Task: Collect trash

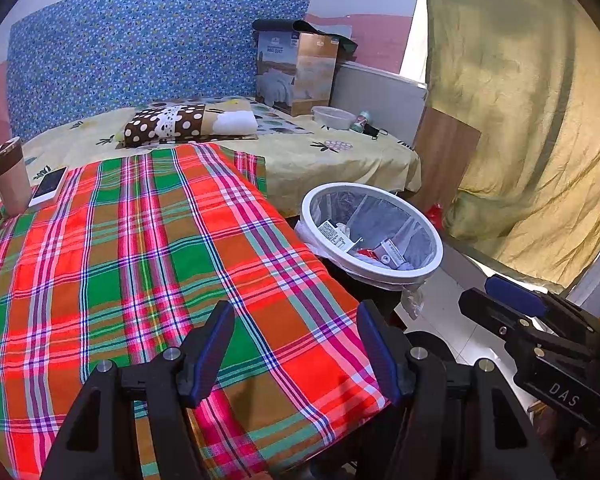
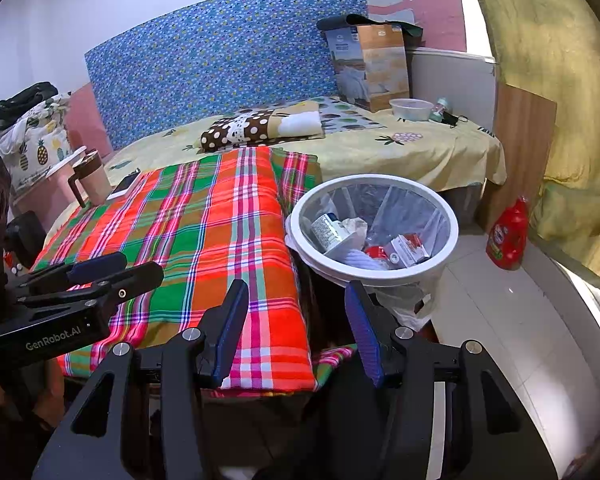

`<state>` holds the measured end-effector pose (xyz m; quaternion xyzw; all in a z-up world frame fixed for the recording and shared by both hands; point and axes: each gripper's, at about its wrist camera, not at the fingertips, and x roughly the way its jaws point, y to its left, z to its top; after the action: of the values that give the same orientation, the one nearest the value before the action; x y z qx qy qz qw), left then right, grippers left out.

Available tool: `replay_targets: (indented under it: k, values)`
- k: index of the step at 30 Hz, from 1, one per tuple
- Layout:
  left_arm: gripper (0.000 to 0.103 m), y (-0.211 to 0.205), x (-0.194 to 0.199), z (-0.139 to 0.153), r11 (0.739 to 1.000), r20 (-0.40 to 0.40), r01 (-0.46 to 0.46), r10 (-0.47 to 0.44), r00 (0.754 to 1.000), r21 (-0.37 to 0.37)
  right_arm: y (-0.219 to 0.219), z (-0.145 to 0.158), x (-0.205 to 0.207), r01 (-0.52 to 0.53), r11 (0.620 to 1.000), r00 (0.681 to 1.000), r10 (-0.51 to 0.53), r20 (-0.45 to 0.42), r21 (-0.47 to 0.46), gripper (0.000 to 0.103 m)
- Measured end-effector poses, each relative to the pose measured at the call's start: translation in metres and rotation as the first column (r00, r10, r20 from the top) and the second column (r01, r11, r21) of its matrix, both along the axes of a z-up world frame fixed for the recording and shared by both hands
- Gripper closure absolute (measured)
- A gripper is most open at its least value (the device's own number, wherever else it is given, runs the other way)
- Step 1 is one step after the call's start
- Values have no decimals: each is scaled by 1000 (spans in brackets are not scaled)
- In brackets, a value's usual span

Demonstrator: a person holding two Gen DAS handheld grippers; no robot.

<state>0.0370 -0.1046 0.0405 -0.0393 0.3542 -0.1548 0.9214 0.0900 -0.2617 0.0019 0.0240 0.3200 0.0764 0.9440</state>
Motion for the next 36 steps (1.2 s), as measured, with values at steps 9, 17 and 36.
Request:
replay_targets:
  k: [9, 17, 36]
  values:
    - [40, 3, 0, 1, 1000, 2, 2, -2, 1000, -7, 1, 0, 0, -3, 1000, 1000, 3, -1, 0, 51]
    - [40, 3, 1, 1, 1000, 3, 8, -8, 1000, -7, 1, 0, 1, -3, 1000, 1000, 3, -1, -1, 51]
    - [40, 4, 0, 1, 1000, 3, 5, -5, 1000, -4, 1, 0, 1, -4, 1000, 1000, 4, -1, -2, 51]
